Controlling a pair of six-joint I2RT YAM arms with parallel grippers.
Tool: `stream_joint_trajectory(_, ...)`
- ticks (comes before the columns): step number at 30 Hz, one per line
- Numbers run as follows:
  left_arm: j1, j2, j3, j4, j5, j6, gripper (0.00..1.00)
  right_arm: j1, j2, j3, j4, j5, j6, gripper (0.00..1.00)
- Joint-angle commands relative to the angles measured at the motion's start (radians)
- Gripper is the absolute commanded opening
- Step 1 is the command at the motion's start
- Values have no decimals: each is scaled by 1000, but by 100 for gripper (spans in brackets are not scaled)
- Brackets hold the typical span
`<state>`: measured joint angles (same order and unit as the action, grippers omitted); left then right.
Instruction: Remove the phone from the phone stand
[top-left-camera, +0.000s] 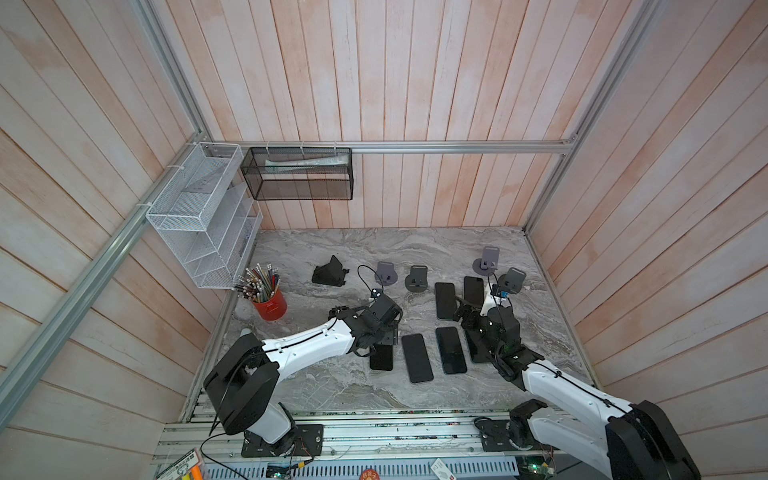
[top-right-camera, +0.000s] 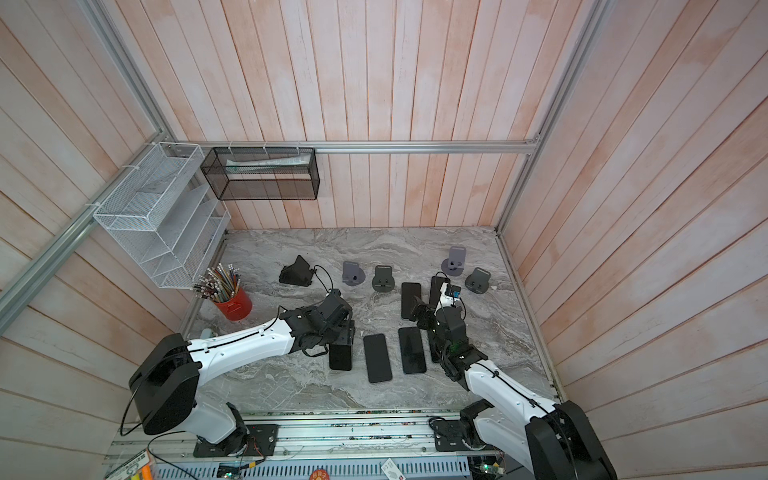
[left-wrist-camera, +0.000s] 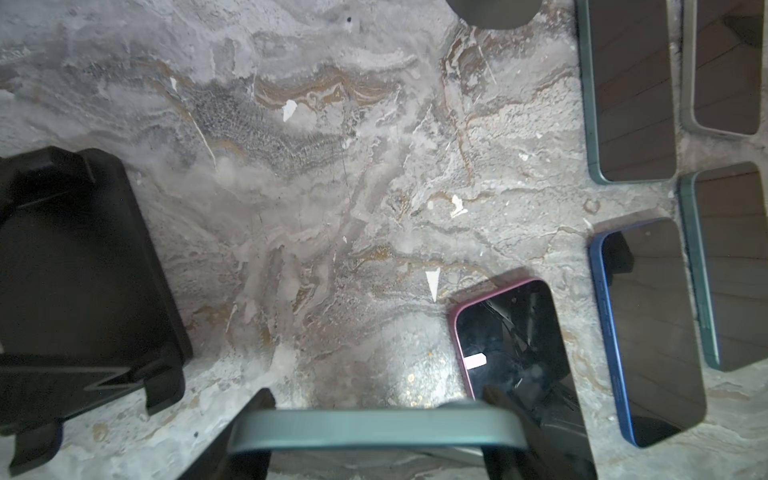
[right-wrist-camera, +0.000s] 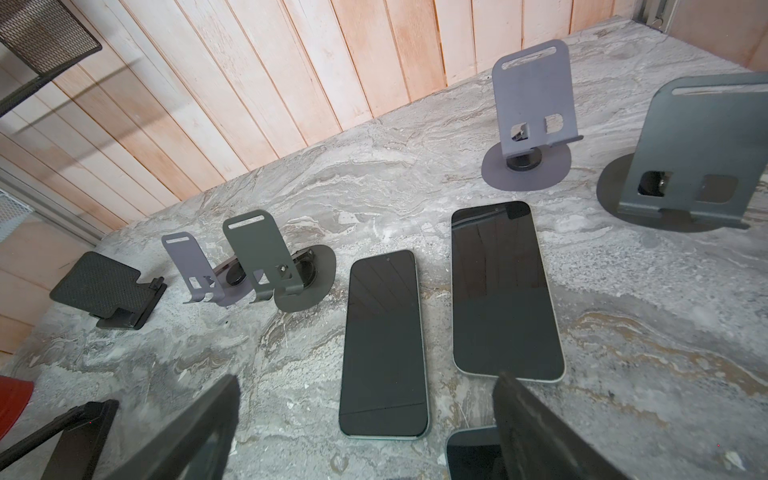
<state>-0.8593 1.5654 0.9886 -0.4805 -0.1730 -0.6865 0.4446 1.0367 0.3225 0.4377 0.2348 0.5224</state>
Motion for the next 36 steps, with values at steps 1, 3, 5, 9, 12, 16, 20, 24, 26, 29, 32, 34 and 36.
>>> stream_joint_trajectory(1,-1,38,-8,41,24,-17,52,8,5,-9,-4,10,-10,96)
stream_joint_trajectory(3,0,51,-15,53,29,-16,51,8,6,-8,-5,11,-10,96)
stream_joint_trajectory(5,6,63,-22,71,44,-17,51,8,5,-8,-2,8,-9,96)
stream_joint_trajectory(9,21,101,-33,100,72,-21,51,8,5,-9,-3,5,-7,95)
stream_joint_trajectory(12,37,121,-46,116,70,-18,51,8,1,-10,-4,7,-7,96)
stream_joint_trajectory(16,43,138,-66,132,63,-20,54,8,-6,-11,-6,11,-7,95)
stream_joint_trajectory(20,43,158,-67,142,61,-32,57,8,-3,-10,-3,11,-7,96)
stream_joint_trajectory(24,43,178,-71,160,68,-46,60,8,-3,-11,-5,10,-8,95)
stream_joint_trajectory(26,43,187,-74,166,74,-52,62,8,-5,-11,-6,11,-9,96)
stream_joint_trajectory(29,43,192,-76,166,75,-59,67,8,-7,-11,-7,11,-7,96)
stream_joint_trajectory(32,42,183,-80,168,78,-56,72,8,-6,-13,-4,8,-6,95)
stream_joint_trajectory(34,39,179,-76,164,74,-52,74,8,0,-10,-6,6,-5,96)
stream_joint_trajectory(36,37,177,-71,161,69,-50,78,8,5,-9,-5,3,-5,96)
